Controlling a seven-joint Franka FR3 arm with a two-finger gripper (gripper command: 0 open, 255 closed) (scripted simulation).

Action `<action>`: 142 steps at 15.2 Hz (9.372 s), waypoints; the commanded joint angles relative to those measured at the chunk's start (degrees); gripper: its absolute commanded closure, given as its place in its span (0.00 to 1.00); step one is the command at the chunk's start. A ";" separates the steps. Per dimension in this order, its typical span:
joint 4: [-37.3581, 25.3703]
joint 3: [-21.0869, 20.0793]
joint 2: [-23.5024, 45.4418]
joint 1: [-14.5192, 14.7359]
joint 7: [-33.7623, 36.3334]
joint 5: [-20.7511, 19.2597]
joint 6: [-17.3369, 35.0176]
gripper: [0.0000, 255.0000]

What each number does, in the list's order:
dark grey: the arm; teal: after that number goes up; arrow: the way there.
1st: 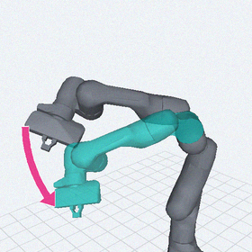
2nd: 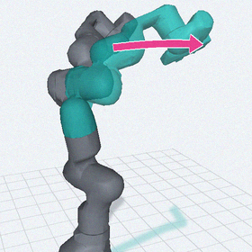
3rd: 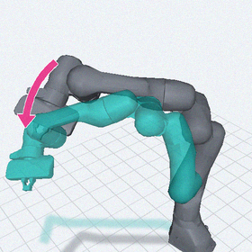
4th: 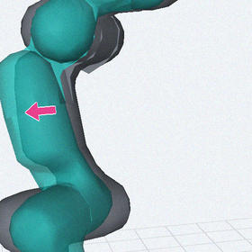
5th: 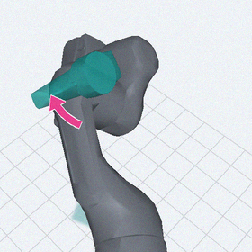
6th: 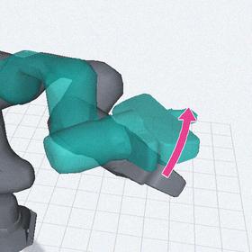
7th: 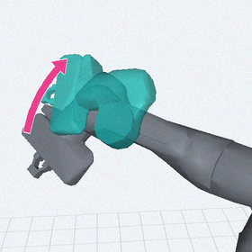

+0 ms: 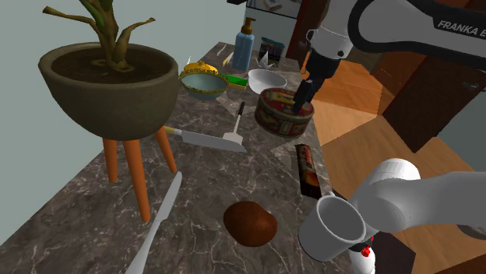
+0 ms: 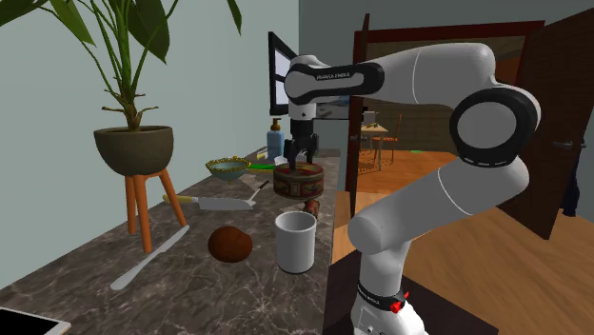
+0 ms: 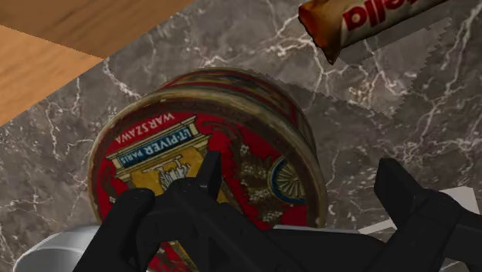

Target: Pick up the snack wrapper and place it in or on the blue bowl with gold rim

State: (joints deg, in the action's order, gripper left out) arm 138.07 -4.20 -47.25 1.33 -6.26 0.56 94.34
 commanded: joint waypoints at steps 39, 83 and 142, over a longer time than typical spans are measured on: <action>23.63 -20.40 -27.70 -6.49 47.80 22.25 -5.83 1.00; -16.26 -19.31 5.57 -17.11 49.56 14.04 -11.35 1.00; -75.95 -34.38 71.77 -12.57 67.93 -16.61 -12.46 0.00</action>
State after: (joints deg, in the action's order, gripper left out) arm 62.42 -38.59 24.40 -11.36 61.65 -15.98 82.09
